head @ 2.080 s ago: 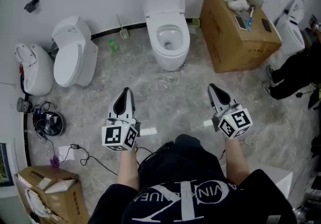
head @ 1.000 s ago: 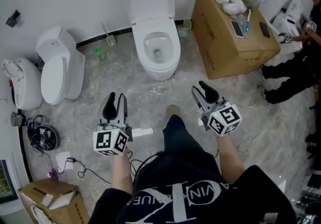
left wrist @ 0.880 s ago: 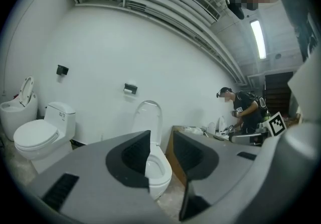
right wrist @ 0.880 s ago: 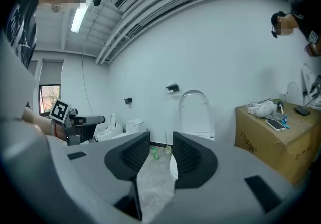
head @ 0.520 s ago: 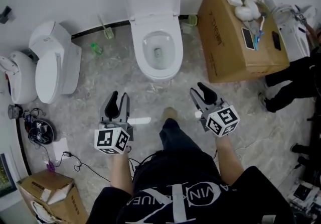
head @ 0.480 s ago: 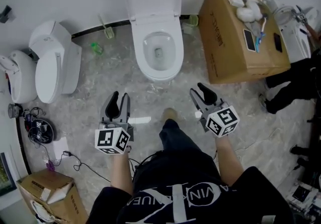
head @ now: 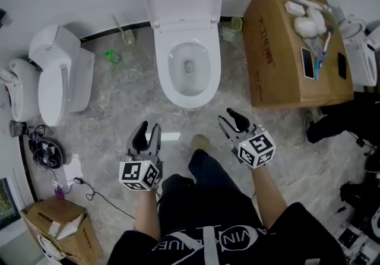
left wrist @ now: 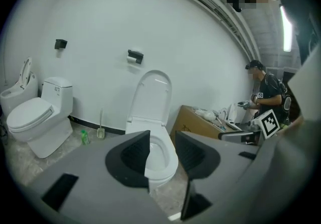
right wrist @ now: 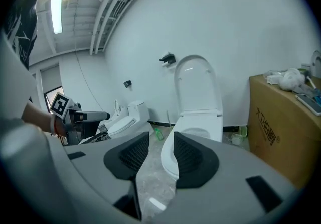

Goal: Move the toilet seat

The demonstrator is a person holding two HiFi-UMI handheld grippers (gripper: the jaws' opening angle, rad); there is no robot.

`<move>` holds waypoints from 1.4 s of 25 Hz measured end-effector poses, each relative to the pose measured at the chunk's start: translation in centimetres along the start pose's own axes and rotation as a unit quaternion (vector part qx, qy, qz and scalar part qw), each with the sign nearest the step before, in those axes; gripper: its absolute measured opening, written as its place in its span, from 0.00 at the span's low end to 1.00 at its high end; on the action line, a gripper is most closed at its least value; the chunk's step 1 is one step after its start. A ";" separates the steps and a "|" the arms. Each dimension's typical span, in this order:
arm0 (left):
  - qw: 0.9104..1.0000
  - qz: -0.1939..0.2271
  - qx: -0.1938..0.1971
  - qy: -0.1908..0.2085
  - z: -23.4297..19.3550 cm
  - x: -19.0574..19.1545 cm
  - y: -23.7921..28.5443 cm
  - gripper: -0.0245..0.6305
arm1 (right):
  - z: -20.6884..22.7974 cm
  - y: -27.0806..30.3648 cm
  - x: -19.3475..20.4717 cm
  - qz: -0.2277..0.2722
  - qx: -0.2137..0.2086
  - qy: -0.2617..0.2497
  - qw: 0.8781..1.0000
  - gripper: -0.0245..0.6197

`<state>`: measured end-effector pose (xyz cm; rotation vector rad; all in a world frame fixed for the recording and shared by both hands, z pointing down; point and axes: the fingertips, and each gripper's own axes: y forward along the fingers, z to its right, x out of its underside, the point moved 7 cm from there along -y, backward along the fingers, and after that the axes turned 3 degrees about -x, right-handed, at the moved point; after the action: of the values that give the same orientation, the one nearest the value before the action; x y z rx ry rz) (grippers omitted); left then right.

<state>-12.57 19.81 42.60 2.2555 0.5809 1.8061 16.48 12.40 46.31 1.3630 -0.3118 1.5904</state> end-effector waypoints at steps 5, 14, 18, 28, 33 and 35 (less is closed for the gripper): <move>0.999 -0.032 0.005 0.004 -0.4 1.7 2.9 0.28 | 1.7 2.7 2.3 -0.030 -0.009 0.017 0.999 0.29; 0.994 -0.103 0.030 -0.009 -1.9 6.6 9.0 0.29 | 4.0 6.8 6.6 -0.085 0.001 0.053 0.995 0.29; 0.989 -0.140 0.042 -0.010 -2.9 10.0 12.2 0.29 | 5.9 8.9 8.8 -0.110 0.027 0.070 0.991 0.29; 0.976 -0.211 0.059 0.012 -6.8 18.4 20.2 0.29 | 9.3 14.3 16.9 -0.159 0.067 0.083 0.981 0.27; 0.970 -0.236 0.055 0.021 -8.3 22.5 22.0 0.29 | 10.2 17.1 19.8 -0.169 0.081 0.082 0.979 0.27; 0.964 -0.254 0.057 0.049 -8.6 23.9 22.4 0.29 | 10.6 17.9 20.8 -0.179 0.089 0.070 0.977 0.27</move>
<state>-12.59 8.68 74.59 1.8511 1.1838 1.6511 11.13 6.36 74.61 1.3441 0.1600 1.4251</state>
